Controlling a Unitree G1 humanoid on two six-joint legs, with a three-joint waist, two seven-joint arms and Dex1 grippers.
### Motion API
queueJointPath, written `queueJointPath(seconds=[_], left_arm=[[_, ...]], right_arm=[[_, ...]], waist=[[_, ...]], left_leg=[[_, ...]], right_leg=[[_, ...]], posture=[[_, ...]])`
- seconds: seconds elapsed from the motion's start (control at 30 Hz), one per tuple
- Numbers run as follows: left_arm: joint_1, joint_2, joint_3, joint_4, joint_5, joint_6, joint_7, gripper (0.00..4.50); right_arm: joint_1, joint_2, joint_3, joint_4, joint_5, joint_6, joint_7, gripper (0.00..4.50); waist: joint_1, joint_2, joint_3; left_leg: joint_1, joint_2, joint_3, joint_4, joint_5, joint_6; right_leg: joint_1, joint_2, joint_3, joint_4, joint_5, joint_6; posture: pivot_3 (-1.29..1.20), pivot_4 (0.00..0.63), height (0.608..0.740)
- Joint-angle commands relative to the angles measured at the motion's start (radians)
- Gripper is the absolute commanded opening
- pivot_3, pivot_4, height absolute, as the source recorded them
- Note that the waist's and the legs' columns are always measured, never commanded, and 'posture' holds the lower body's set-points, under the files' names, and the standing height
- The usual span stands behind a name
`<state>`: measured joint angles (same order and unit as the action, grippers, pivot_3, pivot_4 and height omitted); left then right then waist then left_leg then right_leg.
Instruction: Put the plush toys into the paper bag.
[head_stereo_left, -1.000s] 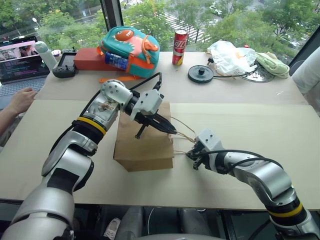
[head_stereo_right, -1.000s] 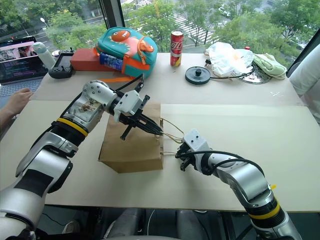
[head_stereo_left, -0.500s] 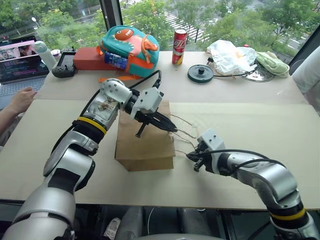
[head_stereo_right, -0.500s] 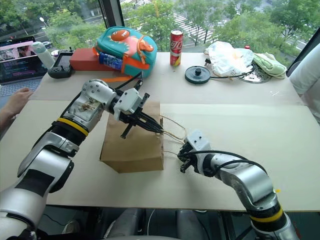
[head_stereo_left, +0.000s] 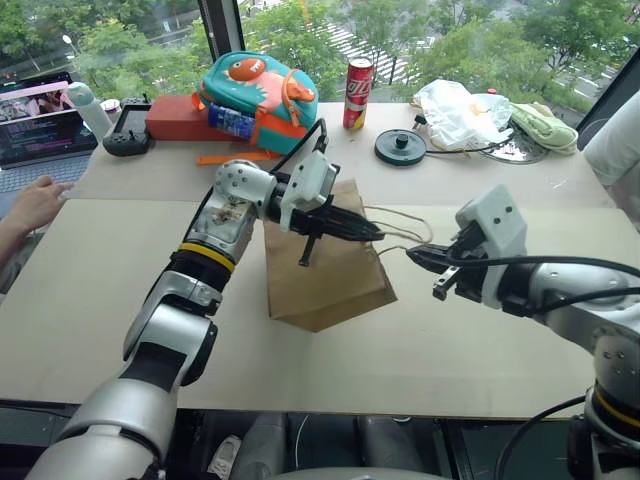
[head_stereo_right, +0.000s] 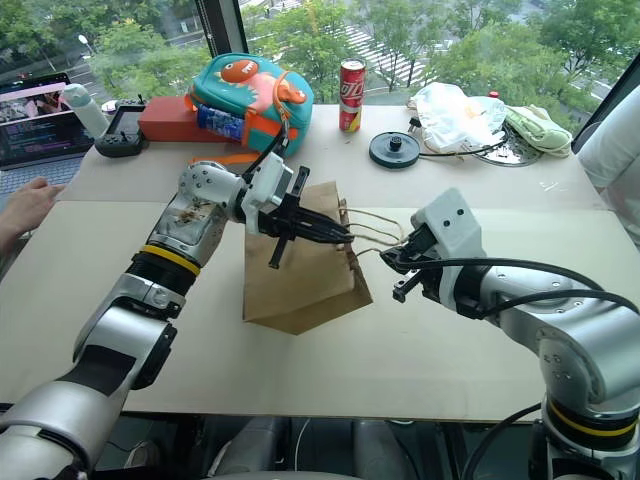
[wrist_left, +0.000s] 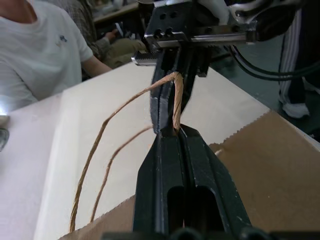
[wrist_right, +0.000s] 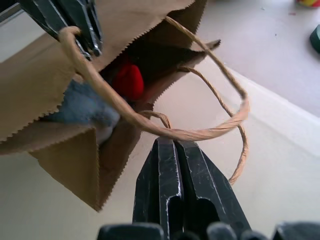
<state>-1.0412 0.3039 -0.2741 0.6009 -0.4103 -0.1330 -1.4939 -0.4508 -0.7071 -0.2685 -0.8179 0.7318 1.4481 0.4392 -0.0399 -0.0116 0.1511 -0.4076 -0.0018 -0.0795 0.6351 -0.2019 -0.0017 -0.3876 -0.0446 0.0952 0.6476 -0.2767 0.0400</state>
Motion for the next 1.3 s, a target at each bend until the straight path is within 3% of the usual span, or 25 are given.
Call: queueJointPath(seconds=[0.03,0.2,0.33,0.47,0.63,1.03,1.2,1.3], left_arm=[[-0.024,-0.039,0.065,-0.035,-0.001,0.0,0.056,0.0],[-0.015,-0.06,0.103,-0.047,0.009,0.007,0.081,0.0],[0.008,-0.06,0.116,-0.051,0.027,-0.008,0.09,0.0],[0.057,-0.055,0.129,-0.055,0.044,0.003,0.122,0.0],[0.102,-0.047,0.151,-0.034,0.078,0.017,0.201,0.0],[0.151,-0.043,0.191,-0.079,0.089,0.099,0.318,0.0],[0.181,-0.038,0.177,-0.141,0.086,0.154,0.31,0.0],[0.202,-0.037,0.175,-0.207,0.061,0.227,0.302,0.79]], right_arm=[[-0.029,-0.084,-0.116,-0.046,0.045,0.036,0.032,0.03],[-0.101,-0.202,-0.242,-0.037,0.094,0.087,0.067,0.03],[-0.186,-0.237,-0.262,-0.046,0.14,0.13,0.068,0.03],[-0.293,-0.158,-0.192,-0.063,0.186,0.165,0.021,0.03],[-0.267,-0.057,-0.098,-0.063,0.182,0.166,-0.056,0.03],[-0.209,-0.039,-0.07,-0.016,0.155,0.158,-0.117,0.03],[-0.218,-0.016,-0.102,0.004,0.144,0.149,-0.131,1.45],[-0.228,0.002,-0.139,0.005,0.159,0.146,-0.124,2.49]], waist=[[0.003,0.0,0.0],[0.002,0.0,0.0],[-0.003,0.0,0.0],[-0.006,0.001,0.0],[0.001,0.001,0.0],[0.018,0.001,0.0],[0.017,0.001,0.0],[0.018,0.001,0.0]], left_leg=[[0.0,0.0,0.0,0.0,0.0,0.0],[0.0,0.0,0.0,-0.001,0.0,0.0],[0.001,0.0,0.001,-0.001,0.0,0.0],[0.002,0.001,0.001,-0.002,0.0,0.0],[0.001,0.0,0.001,-0.001,0.0,0.0],[0.001,-0.001,0.0,-0.001,0.0,0.0],[0.001,0.0,0.001,-0.002,0.0,0.0],[0.001,0.0,0.0,-0.002,0.0,0.0]], right_leg=[[0.0,0.0,0.0,0.0,0.0,0.0],[0.0,0.0,0.0,0.0,0.0,0.0],[0.0,0.0,0.0,0.0,0.0,0.0],[0.0,0.0,0.001,0.0,0.0,0.0],[-0.001,0.0,0.0,0.0,0.0,0.0],[0.0,-0.001,0.0,0.0,0.0,-0.001],[-0.001,-0.001,0.0,0.0,0.0,-0.001],[-0.001,-0.001,0.0,0.0,0.0,-0.001]], posture=[[0.0,0.15,0.74],[0.0,0.15,0.74],[0.0,0.15,0.74],[0.0,0.15,0.74],[0.0,0.15,0.74],[0.0,0.15,0.74],[0.0,0.15,0.74],[0.0,0.15,0.74]])
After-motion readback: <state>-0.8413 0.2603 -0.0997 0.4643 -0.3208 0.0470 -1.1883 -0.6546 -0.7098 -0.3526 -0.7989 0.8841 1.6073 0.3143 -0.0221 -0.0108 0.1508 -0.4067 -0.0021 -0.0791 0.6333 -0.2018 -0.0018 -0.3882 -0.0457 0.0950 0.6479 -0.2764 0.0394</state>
